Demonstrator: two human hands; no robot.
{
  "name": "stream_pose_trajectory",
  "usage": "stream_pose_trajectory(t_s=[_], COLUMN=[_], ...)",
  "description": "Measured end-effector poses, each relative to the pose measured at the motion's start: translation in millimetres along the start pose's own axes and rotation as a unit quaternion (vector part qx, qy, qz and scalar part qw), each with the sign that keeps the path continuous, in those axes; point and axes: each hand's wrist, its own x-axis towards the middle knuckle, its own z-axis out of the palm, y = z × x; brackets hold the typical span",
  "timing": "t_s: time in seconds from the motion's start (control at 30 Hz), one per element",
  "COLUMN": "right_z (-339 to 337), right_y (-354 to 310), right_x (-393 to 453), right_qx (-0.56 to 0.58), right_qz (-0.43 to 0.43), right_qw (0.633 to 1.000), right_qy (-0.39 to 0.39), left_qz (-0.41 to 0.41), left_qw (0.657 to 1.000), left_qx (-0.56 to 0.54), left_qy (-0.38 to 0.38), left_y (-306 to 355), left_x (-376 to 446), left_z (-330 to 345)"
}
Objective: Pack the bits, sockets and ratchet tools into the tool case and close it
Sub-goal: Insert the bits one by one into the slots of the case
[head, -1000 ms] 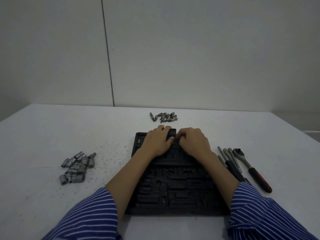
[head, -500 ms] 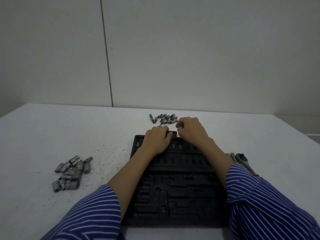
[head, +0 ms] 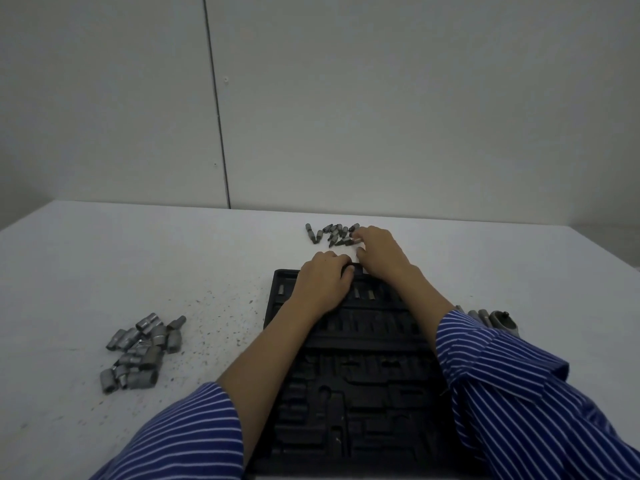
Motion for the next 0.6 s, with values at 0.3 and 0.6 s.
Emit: stream_pose_trajectory(t_s=[0.3, 0.6], right_z=[13, 11], right_y=[5, 5], right_x=[11, 10], right_qx=[-0.086, -0.105], right_qz=[-0.027, -0.008], right_qw=[0.996, 0.994], right_qy=[-0.026, -0.006], left_qz=[-0.002, -0.005], left_qw=[1.000, 1.000], left_qx=[0.023, 0.018], left_qy=[-0.009, -0.008], left_y=[-2, -1], left_x=[1, 0], left_z=[2, 2])
